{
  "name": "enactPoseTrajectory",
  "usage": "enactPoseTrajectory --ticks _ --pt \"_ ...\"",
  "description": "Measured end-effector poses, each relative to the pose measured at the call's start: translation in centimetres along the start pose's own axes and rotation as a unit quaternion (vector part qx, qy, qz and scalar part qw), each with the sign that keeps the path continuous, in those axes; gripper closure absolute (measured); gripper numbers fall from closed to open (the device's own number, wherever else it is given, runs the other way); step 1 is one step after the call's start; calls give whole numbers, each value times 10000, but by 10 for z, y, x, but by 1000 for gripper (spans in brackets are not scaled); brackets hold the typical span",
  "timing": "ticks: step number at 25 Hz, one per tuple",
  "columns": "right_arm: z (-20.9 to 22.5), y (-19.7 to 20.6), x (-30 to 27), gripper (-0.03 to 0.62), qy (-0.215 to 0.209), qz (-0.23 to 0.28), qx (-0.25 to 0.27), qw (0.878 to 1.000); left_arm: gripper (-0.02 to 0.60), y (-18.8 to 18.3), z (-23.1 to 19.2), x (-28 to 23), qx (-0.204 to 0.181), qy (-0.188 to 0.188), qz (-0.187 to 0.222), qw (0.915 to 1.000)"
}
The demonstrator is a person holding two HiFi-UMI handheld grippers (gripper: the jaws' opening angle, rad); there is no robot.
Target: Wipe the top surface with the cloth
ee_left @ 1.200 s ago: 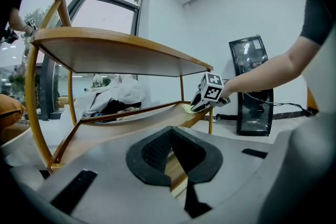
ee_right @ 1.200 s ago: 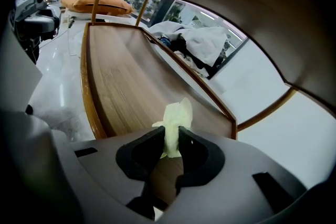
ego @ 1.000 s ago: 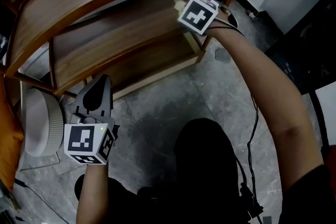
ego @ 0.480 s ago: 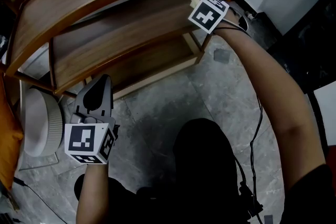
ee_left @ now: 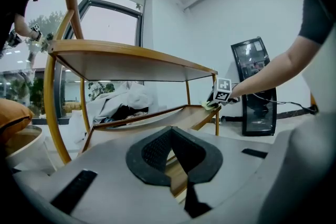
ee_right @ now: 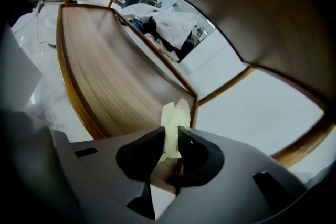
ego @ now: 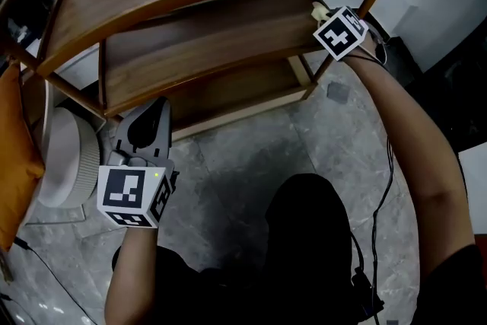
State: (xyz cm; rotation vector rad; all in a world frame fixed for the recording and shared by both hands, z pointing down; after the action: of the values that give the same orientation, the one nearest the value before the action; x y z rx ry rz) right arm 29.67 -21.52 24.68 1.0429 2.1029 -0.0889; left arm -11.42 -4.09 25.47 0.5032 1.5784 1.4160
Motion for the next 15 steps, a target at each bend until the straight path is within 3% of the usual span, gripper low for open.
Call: enactPoseTrajectory --ticks 3,5,9,12,15 --pt "-31 -42 29 510 -406 1042 28 9937 569 7 -19 10 46 -187 -4 9998" --pt "-62 -80 51 510 -819 1855 105 9792 569 12 -34 18 75 -330 -20 9994" --pt "-132 -147 97 510 -1158 3029 861 9420 569 17 -60 32 3 -543 1 9985" --pt "-179 -192 117 510 -1351 3454 1236 9204 569 20 -78 44 -19 -717 -24 9974" --pt "-213 -229 131 510 -1543 3598 1381 9098 569 26 -90 51 41 -800 -34 9968"
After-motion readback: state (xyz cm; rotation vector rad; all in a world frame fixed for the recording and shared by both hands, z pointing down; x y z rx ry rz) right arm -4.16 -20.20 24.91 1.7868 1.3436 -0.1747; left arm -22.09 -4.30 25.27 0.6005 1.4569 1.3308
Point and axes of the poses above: the fingertips, and each gripper's own axes: x backward along the fingers, z to its right, y out of its underside, the point moved 9 cm from there along x, backward along the fingers, and after that the axes turned 12 degrees about -z, right-handed, at the moved point
